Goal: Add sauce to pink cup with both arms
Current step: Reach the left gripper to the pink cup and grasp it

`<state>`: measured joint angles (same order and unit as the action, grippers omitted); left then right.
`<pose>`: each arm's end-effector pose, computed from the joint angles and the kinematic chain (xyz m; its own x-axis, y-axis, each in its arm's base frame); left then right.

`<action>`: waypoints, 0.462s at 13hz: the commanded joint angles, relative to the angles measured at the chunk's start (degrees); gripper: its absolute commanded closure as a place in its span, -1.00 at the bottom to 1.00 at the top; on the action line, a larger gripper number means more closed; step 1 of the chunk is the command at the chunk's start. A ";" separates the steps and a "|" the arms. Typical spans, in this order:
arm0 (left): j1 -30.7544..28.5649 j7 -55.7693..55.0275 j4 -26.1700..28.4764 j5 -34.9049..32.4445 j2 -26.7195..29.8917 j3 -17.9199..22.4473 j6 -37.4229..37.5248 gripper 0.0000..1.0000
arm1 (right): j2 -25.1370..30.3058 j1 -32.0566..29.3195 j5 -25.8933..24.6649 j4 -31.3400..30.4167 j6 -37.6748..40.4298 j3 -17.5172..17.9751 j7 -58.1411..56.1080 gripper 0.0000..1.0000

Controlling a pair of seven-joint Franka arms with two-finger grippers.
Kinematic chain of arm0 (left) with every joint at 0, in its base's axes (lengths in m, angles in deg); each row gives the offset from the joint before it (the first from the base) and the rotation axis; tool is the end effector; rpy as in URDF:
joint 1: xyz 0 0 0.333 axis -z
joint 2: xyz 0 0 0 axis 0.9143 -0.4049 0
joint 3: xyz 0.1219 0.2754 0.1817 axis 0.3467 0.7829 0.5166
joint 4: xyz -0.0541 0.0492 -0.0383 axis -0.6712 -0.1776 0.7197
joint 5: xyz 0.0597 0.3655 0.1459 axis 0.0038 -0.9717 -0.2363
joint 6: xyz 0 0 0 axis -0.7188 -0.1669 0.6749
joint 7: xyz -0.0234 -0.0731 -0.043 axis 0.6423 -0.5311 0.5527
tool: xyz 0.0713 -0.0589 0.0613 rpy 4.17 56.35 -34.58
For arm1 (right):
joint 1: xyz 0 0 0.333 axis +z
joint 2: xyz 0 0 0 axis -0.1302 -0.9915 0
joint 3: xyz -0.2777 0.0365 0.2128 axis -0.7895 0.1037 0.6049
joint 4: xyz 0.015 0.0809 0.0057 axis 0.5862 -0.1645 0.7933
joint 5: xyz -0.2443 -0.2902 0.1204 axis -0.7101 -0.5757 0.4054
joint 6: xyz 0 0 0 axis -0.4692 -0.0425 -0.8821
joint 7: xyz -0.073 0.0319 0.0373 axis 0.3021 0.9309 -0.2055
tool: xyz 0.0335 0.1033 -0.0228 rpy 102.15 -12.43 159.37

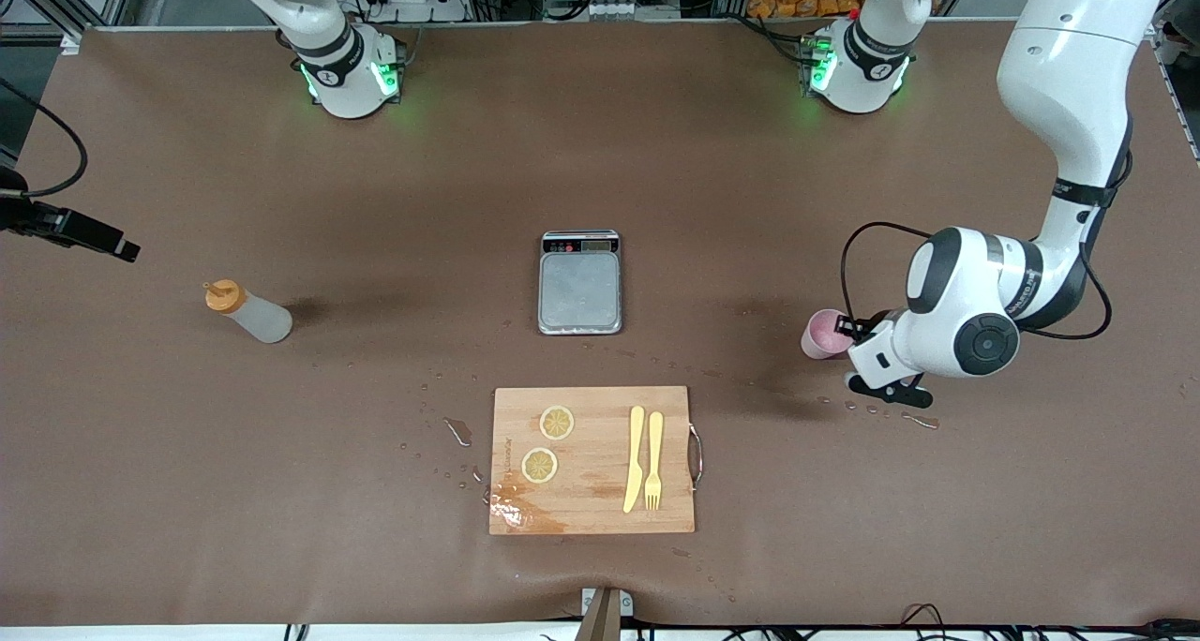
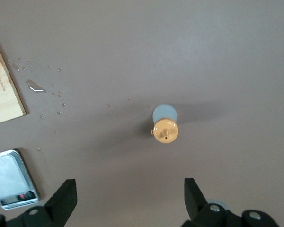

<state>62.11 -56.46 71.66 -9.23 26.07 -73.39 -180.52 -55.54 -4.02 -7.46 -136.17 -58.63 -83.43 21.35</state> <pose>0.6401 -0.1145 0.2587 0.9189 -0.2501 -0.3050 -0.2361 -0.9682 0.0826 0.5676 -0.0860 0.5960 0.9428 -0.3163 -0.1053 -0.3271 -0.9385 -0.1101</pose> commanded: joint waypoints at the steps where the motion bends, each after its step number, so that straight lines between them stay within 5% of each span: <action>1: -0.30 1.28 0.45 0.86 0.39 -0.16 -1.27 1.00 | -0.31 -0.27 1.40 -0.14 1.79 0.78 8.80 -1.00; 4: -0.21 1.37 -1.31 4.02 2.93 -0.33 -1.28 1.00 | -0.49 -1.58 1.49 -0.23 4.60 0.78 13.40 -1.00; 6: -0.04 1.11 -1.40 4.20 5.74 -0.34 -0.66 1.00 | -2.76 -6.57 5.76 -0.23 6.10 0.78 14.19 -1.00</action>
<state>62.12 -56.44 69.40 -6.49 27.75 -73.65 -181.87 -56.52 -5.34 -5.84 -136.35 -53.83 -83.28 34.46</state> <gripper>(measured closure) 0.974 0.000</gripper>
